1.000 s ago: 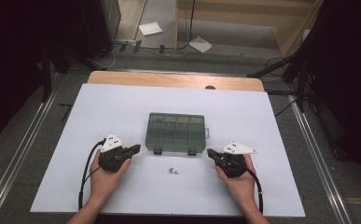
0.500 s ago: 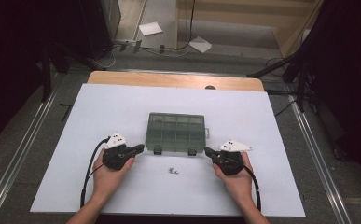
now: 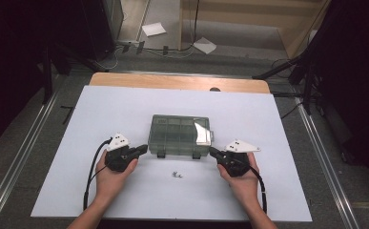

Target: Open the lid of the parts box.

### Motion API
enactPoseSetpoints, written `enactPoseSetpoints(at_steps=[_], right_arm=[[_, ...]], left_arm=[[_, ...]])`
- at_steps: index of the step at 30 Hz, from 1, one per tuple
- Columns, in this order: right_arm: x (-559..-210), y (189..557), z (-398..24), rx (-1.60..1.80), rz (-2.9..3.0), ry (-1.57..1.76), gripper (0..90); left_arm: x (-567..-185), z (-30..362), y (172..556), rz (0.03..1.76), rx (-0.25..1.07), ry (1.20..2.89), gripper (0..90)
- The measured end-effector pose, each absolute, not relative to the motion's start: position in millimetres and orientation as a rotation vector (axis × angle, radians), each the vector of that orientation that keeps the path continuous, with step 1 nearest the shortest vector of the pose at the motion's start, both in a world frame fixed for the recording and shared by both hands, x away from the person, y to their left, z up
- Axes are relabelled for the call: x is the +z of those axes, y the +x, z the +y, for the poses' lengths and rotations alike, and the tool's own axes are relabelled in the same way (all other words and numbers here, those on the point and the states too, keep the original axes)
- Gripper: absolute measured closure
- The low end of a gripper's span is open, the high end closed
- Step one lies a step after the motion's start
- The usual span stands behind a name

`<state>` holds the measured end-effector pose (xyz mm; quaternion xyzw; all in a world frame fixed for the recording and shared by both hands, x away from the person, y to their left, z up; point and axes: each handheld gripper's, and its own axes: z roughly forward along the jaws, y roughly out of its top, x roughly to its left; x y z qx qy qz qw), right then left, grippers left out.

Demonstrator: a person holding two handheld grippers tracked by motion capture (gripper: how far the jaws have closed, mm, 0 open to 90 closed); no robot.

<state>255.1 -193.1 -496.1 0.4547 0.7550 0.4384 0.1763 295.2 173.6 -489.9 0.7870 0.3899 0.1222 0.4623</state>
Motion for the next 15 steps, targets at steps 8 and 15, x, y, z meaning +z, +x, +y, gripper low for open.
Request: enactPoseSetpoints(at_steps=[8, 15], right_arm=[[-487, 260, -192, 1.259, 2.115, 1.269, 90.0], [-478, 265, -191, 1.275, 2.095, 1.271, 88.1]], left_arm=[[-486, 172, 299, 0.953, 0.353, 1.939, 78.5], [-478, 160, 307, 0.928, 0.445, 1.950, 61.9]])
